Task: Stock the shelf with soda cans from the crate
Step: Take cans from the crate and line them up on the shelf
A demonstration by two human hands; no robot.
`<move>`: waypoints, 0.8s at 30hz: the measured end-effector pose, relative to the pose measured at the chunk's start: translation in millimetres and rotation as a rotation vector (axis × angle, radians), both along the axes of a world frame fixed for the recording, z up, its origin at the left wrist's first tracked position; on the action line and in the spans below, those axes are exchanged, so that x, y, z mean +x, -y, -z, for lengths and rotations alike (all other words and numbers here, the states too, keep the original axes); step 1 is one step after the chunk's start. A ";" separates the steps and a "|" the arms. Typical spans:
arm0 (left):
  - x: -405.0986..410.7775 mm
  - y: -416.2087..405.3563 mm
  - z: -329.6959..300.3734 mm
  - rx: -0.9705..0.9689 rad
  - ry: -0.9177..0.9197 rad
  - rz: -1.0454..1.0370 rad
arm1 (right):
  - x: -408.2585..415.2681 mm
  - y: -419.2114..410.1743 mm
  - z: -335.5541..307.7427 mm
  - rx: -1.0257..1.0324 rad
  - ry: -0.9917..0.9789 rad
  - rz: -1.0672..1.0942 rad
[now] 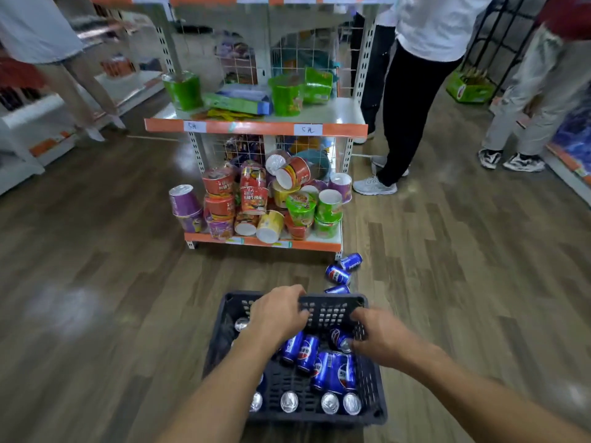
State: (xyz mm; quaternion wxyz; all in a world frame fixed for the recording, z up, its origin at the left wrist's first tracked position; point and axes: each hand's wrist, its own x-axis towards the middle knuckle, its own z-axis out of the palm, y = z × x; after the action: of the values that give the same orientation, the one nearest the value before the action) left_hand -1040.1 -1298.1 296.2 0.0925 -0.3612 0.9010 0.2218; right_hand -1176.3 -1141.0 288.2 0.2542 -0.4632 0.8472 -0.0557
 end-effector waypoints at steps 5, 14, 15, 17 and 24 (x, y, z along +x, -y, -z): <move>3.0 -2.6 94.2 0.025 0.003 -0.029 | -11.1 -5.5 89.9 0.018 -0.031 0.020; -5.5 -11.6 245.9 0.051 0.005 -0.001 | -23.5 -9.4 243.7 0.099 -0.061 0.092; -9.5 -11.6 259.8 0.039 -0.002 0.012 | -23.6 -8.2 258.6 0.107 -0.060 0.111; -17.1 -12.5 283.5 0.025 0.000 0.031 | -23.7 -6.0 286.9 0.125 -0.045 0.153; -40.0 -9.3 345.0 0.010 0.028 0.054 | -29.0 6.8 362.5 0.160 -0.019 0.254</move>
State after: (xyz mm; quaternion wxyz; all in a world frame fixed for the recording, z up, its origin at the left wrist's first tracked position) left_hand -1080.1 -1288.8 -48.8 0.1128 -0.3394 0.9078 0.2189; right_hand -1205.3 -1147.7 -74.2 0.2730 -0.3312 0.9031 -0.0153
